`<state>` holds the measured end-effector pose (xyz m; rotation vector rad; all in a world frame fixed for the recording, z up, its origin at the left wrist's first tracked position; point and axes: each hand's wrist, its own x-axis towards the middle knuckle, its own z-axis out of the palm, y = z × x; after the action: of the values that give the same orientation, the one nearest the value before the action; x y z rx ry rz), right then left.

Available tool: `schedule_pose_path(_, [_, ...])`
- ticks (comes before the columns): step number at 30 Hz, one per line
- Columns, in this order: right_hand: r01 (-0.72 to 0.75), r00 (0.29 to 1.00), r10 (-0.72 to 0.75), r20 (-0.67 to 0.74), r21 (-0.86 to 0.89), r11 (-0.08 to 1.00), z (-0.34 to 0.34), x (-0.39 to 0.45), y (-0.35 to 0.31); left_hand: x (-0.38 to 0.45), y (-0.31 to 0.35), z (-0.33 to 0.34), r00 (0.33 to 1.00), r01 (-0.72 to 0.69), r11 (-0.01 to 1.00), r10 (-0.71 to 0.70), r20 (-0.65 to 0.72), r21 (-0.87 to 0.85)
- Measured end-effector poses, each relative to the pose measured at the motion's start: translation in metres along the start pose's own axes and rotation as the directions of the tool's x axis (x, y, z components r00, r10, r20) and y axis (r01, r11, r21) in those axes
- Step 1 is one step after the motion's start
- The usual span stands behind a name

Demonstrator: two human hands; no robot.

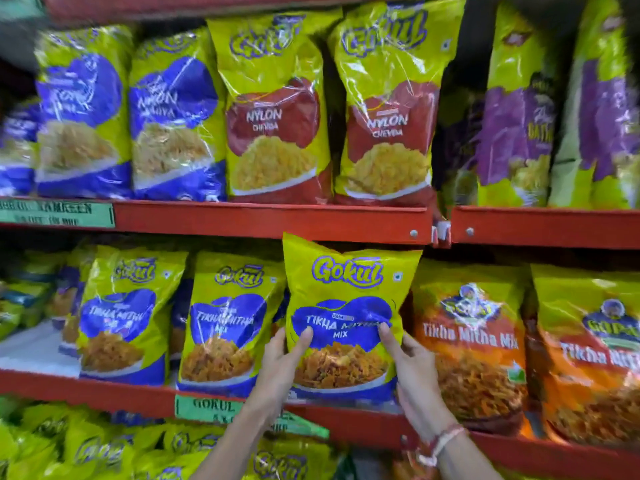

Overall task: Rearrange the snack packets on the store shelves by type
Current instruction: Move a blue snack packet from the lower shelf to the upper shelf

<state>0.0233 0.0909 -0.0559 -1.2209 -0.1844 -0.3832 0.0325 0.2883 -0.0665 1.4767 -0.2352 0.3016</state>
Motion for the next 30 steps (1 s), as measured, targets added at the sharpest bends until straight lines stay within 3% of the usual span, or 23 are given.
schedule_pose_path(7, [-0.014, 1.000, 0.013, 0.016, 0.085, 0.996, -0.012, 0.009, 0.028, 0.002, -0.004, 0.004, 0.995, -0.073, 0.984, 0.083, 0.061, -0.162])
schedule_pose_path(13, [0.163, 0.986, -0.156, -0.060, 0.143, 0.976, 0.000, 0.012, -0.028, 0.023, 0.045, 0.006, 0.954, -0.280, 0.913, 0.229, -0.193, -0.298])
schedule_pose_path(17, [0.212, 0.968, -0.176, -0.182, 0.201, 0.956, 0.009, -0.009, -0.048, 0.019, 0.061, 0.004, 0.899, -0.351, 0.874, 0.214, -0.383, -0.335])
schedule_pose_path(23, [0.280, 0.923, -0.210, -0.323, 0.189, 0.941, 0.019, -0.007, -0.055, 0.015, 0.069, 0.001, 0.852, -0.390, 0.874, 0.223, -0.473, -0.290])
schedule_pose_path(25, [0.324, 0.890, -0.272, -0.365, 0.088, 0.942, 0.026, 0.011, -0.052, 0.025, 0.074, 0.007, 0.830, -0.409, 0.881, 0.252, -0.498, -0.236])
schedule_pose_path(27, [0.390, 0.814, -0.433, -0.387, -0.188, 0.901, 0.037, 0.028, -0.042, 0.036, 0.074, 0.016, 0.759, -0.444, 0.896, 0.376, -0.532, -0.001])
schedule_pose_path(28, [0.411, 0.762, -0.539, -0.360, -0.375, 0.831, 0.043, 0.033, -0.036, 0.038, 0.069, 0.022, 0.710, -0.452, 0.868, 0.490, -0.505, 0.207])
schedule_pose_path(30, [0.464, 0.669, -0.726, -0.158, -0.675, 0.574, 0.049, 0.038, -0.014, 0.034, 0.047, 0.035, 0.650, -0.448, 0.678, 0.694, -0.308, 0.582])
